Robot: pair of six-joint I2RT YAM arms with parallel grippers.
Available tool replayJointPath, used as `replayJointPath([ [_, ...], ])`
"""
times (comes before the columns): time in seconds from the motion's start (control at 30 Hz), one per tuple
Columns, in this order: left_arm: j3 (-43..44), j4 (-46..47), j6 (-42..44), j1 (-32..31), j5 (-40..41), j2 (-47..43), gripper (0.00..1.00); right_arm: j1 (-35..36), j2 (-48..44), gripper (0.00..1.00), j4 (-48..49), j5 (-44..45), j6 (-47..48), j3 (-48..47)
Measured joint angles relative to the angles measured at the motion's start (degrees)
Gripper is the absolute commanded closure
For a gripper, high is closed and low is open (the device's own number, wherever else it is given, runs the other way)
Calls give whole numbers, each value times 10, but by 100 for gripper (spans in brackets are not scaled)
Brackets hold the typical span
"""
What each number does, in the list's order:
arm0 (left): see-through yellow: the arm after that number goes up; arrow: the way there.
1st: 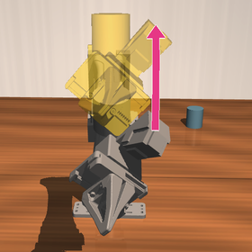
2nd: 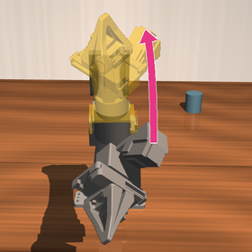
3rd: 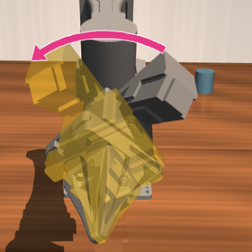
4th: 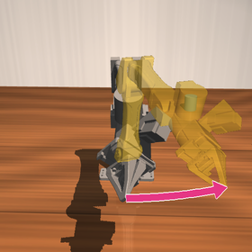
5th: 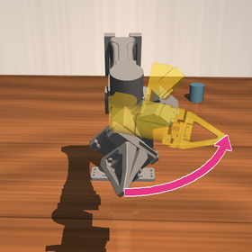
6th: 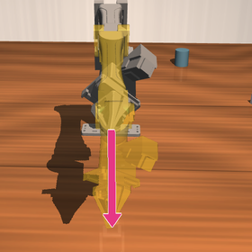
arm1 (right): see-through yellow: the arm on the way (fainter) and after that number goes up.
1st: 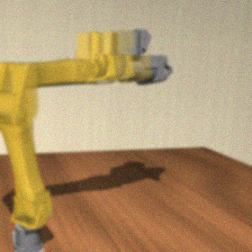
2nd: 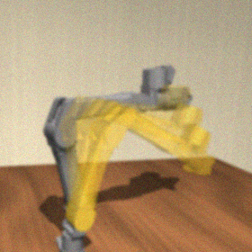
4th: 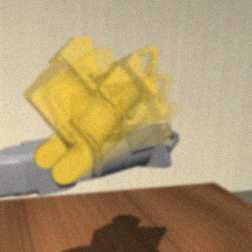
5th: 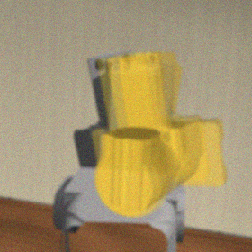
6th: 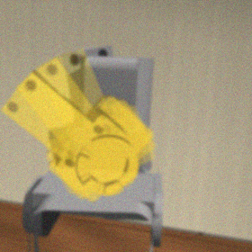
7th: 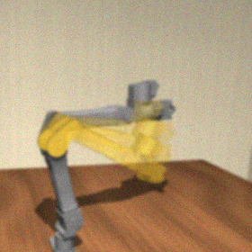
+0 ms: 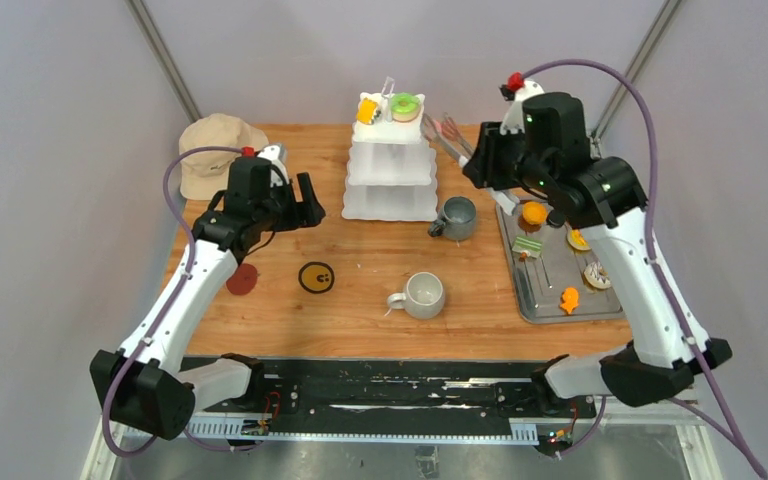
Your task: Serve the afternoon tea
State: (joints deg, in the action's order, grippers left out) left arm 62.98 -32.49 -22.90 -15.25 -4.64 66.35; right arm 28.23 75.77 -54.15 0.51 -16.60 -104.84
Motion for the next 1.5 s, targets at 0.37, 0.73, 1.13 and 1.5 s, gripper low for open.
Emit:
replayJointPath([
  [0.37,0,-18,2,0,18,-15,20,47,134,73,70,-5,10,-75],
  [0.73,0,-32,2,0,24,-18,20,48,168,64,86,-6,13,-85],
  [1.13,0,-37,2,0,23,-18,20,48,169,55,90,-10,12,-85],
  [1.5,0,-36,2,0,23,-18,19,49,158,64,94,-11,12,-75],
])
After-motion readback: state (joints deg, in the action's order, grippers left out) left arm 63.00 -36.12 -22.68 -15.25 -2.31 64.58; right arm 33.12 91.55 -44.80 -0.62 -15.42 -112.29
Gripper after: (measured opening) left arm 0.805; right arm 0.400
